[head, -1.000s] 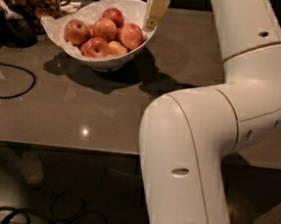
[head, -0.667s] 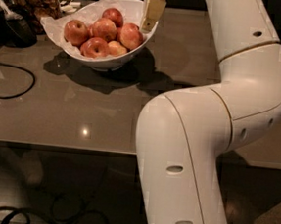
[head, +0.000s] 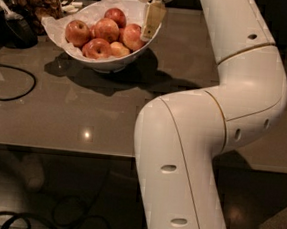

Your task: Pick apple from white bowl

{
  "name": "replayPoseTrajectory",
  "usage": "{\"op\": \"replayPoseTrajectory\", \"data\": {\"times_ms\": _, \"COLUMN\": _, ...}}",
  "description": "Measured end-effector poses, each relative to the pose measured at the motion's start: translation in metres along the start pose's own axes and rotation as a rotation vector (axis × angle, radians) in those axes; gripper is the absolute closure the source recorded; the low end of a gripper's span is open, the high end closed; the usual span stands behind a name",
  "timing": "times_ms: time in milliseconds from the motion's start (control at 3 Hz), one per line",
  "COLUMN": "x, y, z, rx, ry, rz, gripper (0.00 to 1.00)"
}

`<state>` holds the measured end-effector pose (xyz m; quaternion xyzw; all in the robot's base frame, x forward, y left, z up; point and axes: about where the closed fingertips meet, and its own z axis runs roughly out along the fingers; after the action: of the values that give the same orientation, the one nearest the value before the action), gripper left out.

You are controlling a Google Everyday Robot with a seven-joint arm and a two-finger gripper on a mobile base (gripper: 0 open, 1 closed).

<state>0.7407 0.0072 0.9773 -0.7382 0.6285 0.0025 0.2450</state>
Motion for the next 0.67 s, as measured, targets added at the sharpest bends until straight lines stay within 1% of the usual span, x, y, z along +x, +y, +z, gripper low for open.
{"op": "replayPoseTrajectory", "data": {"times_ms": 333, "x": 0.0076, "y": 0.0023, "z": 0.0119, "rx": -0.023, "ry": 0.012, "rz": 0.007, "gripper": 0.21}}
{"op": "replayPoseTrajectory", "data": {"times_ms": 667, "x": 0.0097, "y": 0.0031, "z": 0.0149, "rx": -0.03, "ry": 0.018, "rz": 0.006, "gripper": 0.22}}
